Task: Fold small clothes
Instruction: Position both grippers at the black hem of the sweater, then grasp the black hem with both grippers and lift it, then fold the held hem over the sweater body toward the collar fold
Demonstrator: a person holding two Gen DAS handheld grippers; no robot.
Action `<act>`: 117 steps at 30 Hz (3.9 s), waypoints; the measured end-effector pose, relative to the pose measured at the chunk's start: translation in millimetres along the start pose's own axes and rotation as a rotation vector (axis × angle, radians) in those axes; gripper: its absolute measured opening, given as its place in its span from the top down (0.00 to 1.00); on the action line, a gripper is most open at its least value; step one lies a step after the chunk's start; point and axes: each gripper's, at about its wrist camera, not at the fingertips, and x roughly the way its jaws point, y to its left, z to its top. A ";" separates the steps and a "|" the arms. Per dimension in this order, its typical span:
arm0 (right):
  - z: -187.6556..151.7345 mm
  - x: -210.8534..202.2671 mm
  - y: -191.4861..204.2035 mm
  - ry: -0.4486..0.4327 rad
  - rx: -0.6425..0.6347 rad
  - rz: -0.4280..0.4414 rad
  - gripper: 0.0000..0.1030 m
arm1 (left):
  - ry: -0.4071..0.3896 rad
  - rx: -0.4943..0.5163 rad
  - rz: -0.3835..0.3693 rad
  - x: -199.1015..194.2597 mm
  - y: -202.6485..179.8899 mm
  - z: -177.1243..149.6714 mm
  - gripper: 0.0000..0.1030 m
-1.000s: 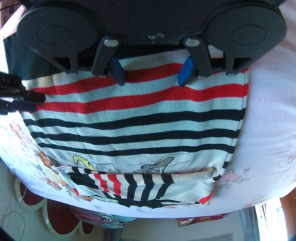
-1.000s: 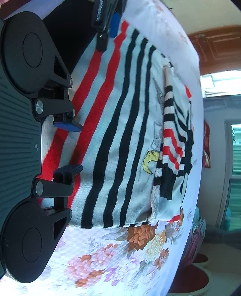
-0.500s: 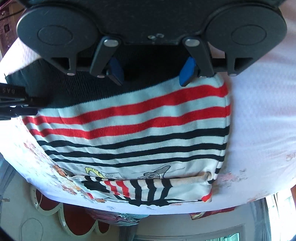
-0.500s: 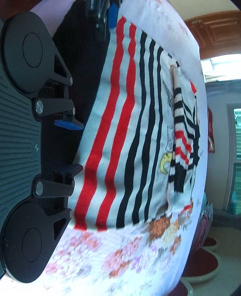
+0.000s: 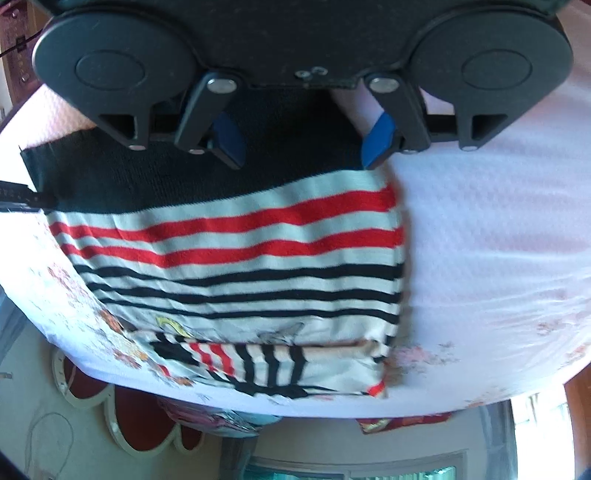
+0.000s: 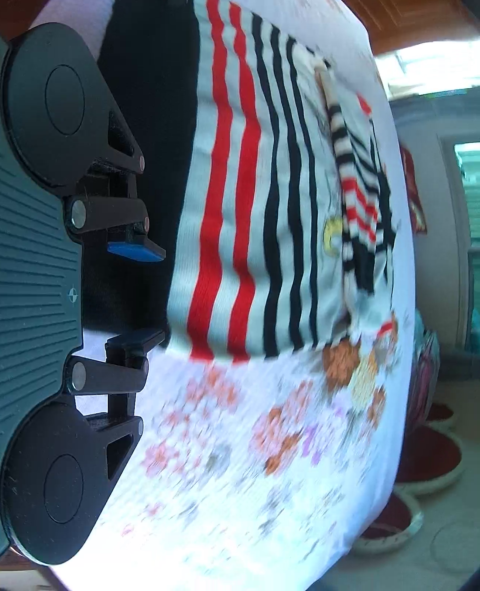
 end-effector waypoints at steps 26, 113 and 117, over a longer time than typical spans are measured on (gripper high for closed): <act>-25.3 -14.2 -29.3 0.038 0.164 0.059 0.61 | 0.101 -0.210 -0.217 15.3 24.6 -15.2 0.59; 315.1 231.5 -60.4 -0.073 0.452 0.264 0.90 | -0.043 -0.486 -0.149 226.9 88.4 296.3 0.85; 323.9 236.4 -67.6 -0.075 0.473 0.258 0.90 | -0.020 -0.514 -0.159 232.6 94.4 297.8 0.79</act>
